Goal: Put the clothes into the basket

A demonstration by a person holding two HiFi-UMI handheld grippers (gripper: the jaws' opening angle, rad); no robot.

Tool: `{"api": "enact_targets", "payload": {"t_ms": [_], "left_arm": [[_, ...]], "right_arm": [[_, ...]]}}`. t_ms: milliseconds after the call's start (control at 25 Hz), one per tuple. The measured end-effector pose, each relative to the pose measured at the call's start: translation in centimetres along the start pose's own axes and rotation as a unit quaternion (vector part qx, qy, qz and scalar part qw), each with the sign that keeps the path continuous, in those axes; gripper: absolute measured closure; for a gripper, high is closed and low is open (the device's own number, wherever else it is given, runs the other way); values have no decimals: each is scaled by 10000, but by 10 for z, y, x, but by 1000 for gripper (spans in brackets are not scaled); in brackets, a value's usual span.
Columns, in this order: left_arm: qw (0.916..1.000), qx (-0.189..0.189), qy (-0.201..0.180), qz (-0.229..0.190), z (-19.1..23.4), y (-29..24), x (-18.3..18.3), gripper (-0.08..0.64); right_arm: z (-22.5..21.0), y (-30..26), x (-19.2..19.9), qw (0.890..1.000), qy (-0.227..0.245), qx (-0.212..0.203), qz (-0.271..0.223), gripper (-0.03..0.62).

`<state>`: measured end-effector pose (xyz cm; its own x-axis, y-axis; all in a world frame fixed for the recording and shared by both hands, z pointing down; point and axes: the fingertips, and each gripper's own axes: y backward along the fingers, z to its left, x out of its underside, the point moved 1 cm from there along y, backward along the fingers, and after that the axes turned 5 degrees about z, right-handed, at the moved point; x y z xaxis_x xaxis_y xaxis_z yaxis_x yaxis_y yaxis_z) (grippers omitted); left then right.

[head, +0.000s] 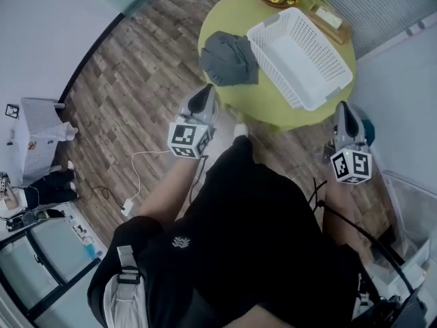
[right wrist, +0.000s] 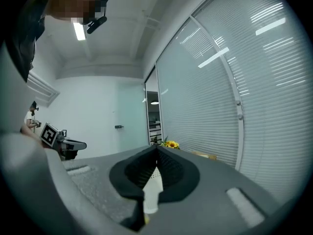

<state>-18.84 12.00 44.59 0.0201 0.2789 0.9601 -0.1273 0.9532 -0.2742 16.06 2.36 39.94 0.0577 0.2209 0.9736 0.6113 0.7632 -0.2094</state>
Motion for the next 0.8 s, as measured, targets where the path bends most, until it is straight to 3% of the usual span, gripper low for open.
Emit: {"api": "enact_targets", "payload": {"t_ms": [400,600,800], "left_arm": [[9982,528,16,294,63,-94,14,554],[9960,742,-54,496,75,-127,27,554],[9919,1048,-95,710,72,-158,37,554]], "right_arm": [[1,-91,-22,9993,177,273,207,591],[-12,-108,-41,9976,217,640,120,591],[-24,-126,-47,9968,188,744,203,591]]}}
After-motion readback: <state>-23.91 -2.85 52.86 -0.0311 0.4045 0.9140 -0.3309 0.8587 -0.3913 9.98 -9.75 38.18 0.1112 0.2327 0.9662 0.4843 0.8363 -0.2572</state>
